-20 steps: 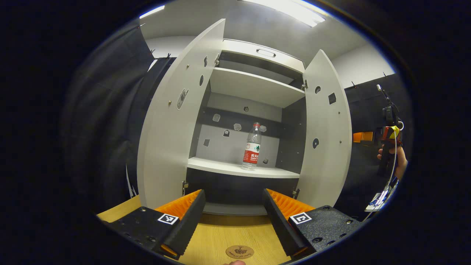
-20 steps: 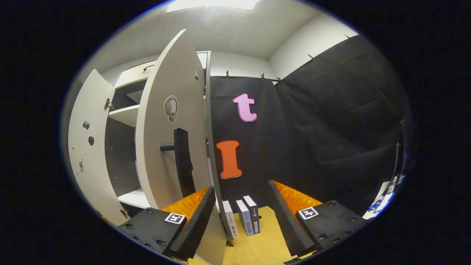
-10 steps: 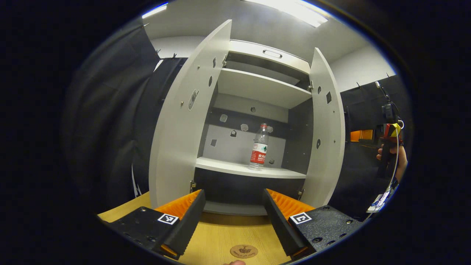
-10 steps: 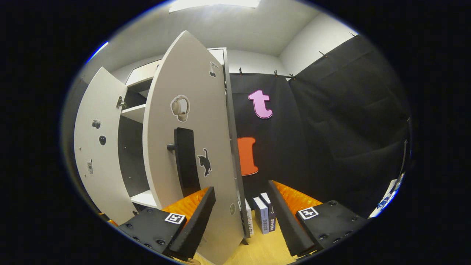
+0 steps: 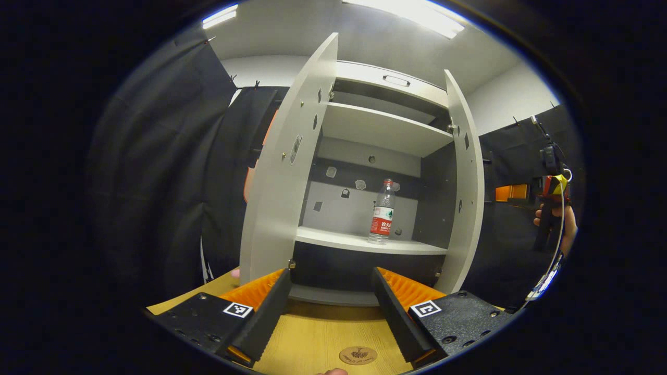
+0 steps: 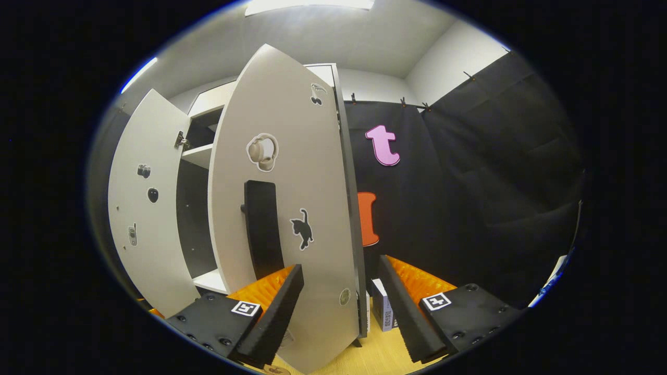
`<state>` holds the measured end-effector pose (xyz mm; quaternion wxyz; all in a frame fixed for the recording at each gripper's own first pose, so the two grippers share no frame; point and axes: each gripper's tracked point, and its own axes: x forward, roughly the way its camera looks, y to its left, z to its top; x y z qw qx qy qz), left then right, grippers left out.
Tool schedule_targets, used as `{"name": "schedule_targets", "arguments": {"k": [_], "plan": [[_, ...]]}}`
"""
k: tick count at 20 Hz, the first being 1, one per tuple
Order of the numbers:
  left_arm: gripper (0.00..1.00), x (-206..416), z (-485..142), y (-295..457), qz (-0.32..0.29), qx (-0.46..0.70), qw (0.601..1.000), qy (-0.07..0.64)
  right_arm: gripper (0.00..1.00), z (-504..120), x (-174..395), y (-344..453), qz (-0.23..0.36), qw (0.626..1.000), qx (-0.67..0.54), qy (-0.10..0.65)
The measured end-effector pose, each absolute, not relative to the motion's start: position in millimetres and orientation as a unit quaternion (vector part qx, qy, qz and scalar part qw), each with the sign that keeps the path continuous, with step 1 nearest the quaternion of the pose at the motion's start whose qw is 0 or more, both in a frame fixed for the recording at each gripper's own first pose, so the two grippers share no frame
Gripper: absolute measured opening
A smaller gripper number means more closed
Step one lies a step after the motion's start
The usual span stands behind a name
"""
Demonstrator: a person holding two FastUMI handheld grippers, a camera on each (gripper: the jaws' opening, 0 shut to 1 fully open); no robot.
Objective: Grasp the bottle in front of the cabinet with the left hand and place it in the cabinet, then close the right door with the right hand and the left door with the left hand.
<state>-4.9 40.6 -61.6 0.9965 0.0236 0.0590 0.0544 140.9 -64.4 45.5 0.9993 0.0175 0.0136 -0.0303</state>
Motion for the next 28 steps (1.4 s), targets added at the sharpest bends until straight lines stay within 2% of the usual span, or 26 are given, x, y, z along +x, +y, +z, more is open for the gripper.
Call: {"name": "schedule_targets", "arguments": {"k": [11, 14, 16, 19, 20, 24, 28], "plan": [[0.95, -13, -50, 62, 0.082, 0.029, 0.995, 0.054, 0.97, 38, 158, -31, 0.001, 1.0, 0.016, 0.022], [0.95, -28, -33, 86, 0.123, 0.036, 0.991, 0.034, 1.0, 40, 152, -33, 0.002, 1.0, 0.005, 0.018], [0.94, -39, -18, 119, 0.165, 0.03, 0.986, 0.018, 0.97, 41, 148, -32, 0.003, 1.0, 0.0, 0.018], [0.95, -50, 11, 160, 0.219, 0.011, 0.976, -0.005, 1.0, 38, 136, -31, 0.007, 1.0, -0.004, 0.019], [0.94, -50, 21, 175, 0.231, 0.014, 0.973, -0.012, 0.97, 37, 131, -29, 0.011, 1.0, -0.005, 0.021], [0.94, -34, 46, 214, 0.257, 0.054, 0.965, -0.015, 0.97, 28, 111, -22, 0.02, 0.999, -0.009, 0.026], [0.92, 17, 53, 230, 0.233, 0.055, 0.971, 0.011, 0.98, 11, 90, -10, 0.04, 0.998, -0.003, 0.038]]}}
